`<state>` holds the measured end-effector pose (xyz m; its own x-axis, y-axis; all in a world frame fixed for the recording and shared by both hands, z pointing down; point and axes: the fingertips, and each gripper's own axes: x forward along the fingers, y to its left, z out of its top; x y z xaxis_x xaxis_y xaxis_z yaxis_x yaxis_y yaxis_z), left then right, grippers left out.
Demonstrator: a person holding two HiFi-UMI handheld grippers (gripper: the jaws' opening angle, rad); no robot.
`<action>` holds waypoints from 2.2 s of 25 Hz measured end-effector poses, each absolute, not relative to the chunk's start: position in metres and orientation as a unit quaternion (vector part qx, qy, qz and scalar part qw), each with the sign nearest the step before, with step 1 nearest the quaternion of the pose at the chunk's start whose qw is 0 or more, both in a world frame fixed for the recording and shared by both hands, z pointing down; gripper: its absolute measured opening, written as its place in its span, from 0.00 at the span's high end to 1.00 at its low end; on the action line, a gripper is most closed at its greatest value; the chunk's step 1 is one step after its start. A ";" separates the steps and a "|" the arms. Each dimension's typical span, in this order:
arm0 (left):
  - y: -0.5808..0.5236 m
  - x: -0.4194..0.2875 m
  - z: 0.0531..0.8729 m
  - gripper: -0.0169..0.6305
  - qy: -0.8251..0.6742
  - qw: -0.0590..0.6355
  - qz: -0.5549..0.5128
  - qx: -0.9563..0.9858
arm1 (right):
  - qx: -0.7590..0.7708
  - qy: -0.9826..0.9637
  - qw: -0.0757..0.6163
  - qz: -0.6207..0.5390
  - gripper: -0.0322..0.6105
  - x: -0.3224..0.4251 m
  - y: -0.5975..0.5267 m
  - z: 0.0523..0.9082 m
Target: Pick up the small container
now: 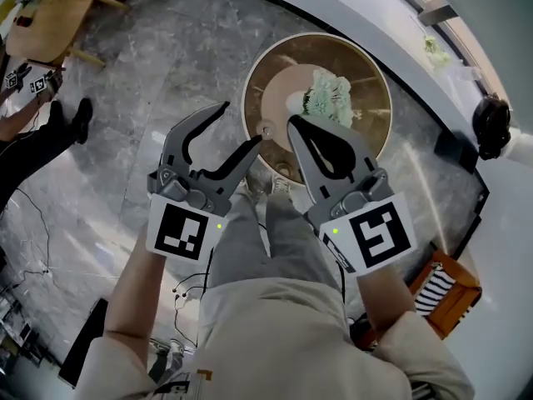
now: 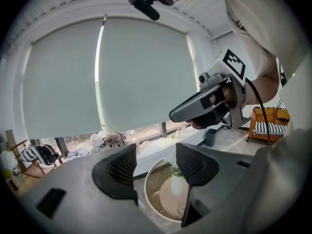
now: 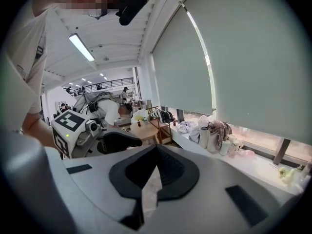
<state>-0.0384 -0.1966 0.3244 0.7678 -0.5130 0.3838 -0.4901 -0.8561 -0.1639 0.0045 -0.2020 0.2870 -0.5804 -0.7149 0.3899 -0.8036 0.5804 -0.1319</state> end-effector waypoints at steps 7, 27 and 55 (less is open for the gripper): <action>-0.202 -0.025 0.395 0.56 0.228 0.034 -0.211 -0.950 | 0.455 -0.868 0.133 0.149 0.94 0.008 -0.223 0.339; -0.149 -0.001 0.630 0.44 0.127 0.027 -0.227 -0.965 | 0.464 -0.832 0.190 0.238 0.94 -0.012 -0.193 0.535; -0.141 0.054 0.806 0.40 0.101 0.000 -0.259 -0.961 | 0.454 -0.813 0.229 0.283 0.94 0.017 -0.159 0.703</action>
